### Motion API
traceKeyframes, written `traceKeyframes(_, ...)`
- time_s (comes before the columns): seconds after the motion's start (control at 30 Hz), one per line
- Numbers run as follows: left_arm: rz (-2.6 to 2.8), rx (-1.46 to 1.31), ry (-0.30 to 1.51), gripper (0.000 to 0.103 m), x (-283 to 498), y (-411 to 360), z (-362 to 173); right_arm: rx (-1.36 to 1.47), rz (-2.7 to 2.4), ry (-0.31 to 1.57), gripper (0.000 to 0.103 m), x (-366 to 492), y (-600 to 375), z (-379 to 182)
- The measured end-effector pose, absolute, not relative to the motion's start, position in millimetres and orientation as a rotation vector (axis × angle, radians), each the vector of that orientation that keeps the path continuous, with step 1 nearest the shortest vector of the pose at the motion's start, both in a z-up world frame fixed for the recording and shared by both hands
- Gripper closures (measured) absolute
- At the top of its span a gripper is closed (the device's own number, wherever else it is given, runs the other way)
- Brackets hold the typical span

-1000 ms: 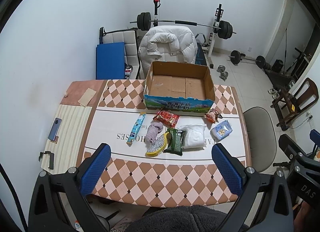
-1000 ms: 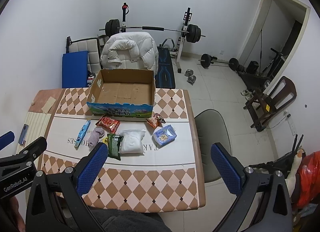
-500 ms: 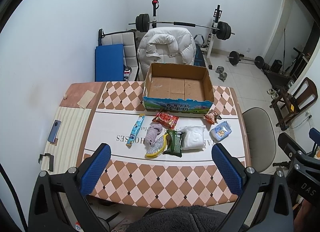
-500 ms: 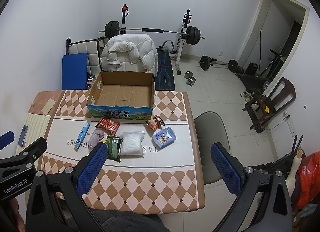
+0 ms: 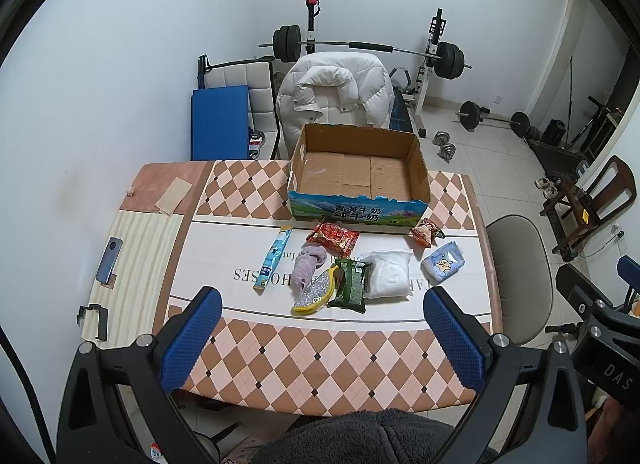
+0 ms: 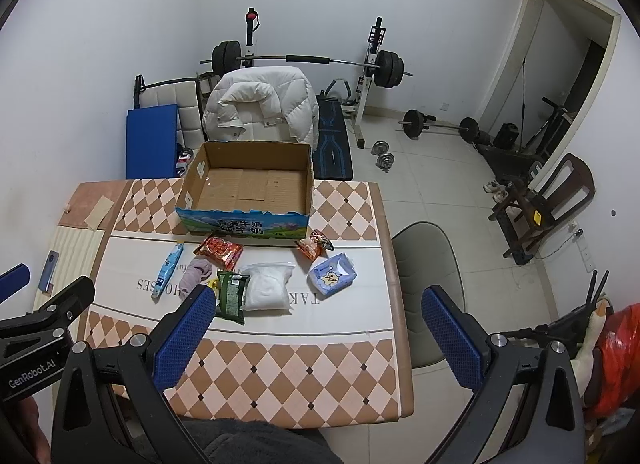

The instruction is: Organize soft objects

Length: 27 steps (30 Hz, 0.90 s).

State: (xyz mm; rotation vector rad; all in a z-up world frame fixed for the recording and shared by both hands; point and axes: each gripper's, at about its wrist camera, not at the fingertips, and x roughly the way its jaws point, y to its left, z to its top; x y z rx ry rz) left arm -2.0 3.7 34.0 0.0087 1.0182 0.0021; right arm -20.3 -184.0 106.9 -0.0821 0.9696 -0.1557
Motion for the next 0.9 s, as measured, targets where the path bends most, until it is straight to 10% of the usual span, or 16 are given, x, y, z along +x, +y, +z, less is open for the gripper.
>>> traceKeyframes(0.47, 0.060, 0.023, 1.057, 0.000, 30.2, 22.1, 6.8, -0.002, -0.119, 1.035, 0.000, 10.1, -184.7, 75.9)
traceKeyframes(0.7, 0.165, 0.051, 1.265, 0.000, 121.3, 65.6, -113.8, 0.110, -0.079, 1.275, 0.000, 97.1, -188.6, -67.3)
traceKeyframes(0.9, 0.078, 0.087, 1.503, 0.024, 179.9, 67.5, -235.0, 0.079, -0.103, 1.453, 0.000, 163.3, -175.8, -199.5)
